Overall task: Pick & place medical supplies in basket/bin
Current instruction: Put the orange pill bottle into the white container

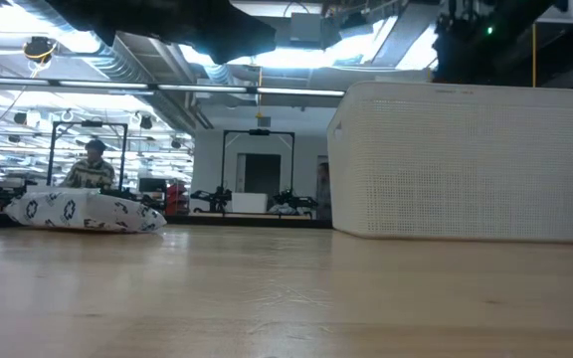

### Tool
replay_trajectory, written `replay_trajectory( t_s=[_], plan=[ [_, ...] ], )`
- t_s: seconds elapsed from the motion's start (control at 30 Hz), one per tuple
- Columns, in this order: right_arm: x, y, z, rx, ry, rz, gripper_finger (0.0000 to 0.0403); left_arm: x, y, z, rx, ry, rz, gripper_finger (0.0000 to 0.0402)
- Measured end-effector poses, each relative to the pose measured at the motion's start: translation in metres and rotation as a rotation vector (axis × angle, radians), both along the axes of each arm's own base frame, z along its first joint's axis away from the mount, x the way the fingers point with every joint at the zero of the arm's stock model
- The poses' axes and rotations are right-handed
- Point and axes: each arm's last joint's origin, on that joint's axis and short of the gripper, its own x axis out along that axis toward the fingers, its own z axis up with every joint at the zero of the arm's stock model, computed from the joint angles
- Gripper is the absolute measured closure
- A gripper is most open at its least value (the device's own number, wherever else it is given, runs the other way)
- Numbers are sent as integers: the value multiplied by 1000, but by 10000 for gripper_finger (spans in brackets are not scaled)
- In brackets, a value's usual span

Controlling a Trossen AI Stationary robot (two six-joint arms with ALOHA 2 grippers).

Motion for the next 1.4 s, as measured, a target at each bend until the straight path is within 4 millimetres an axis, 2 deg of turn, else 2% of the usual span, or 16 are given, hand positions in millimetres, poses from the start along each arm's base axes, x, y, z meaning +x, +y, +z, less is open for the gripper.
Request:
replay_trajectory(
  t_s=[0.17,0.47,0.73,1.1,1.4],
  plan=[
    [-1,-11,-26,17,-13,14,205,0,0,0,0,0,0,162],
    [-14,-27,-49,59,7,-39,205,0,0,0,0,0,0,162],
    [-20,-36,-59,86,-51,-61,205,0,0,0,0,0,0,162],
    [-29,-40,-85,95,-26,-103,205,0,0,0,0,0,0,162],
    [-28,-40,-84,82,-36,-100,205,0,0,0,0,0,0,162]
  ],
)
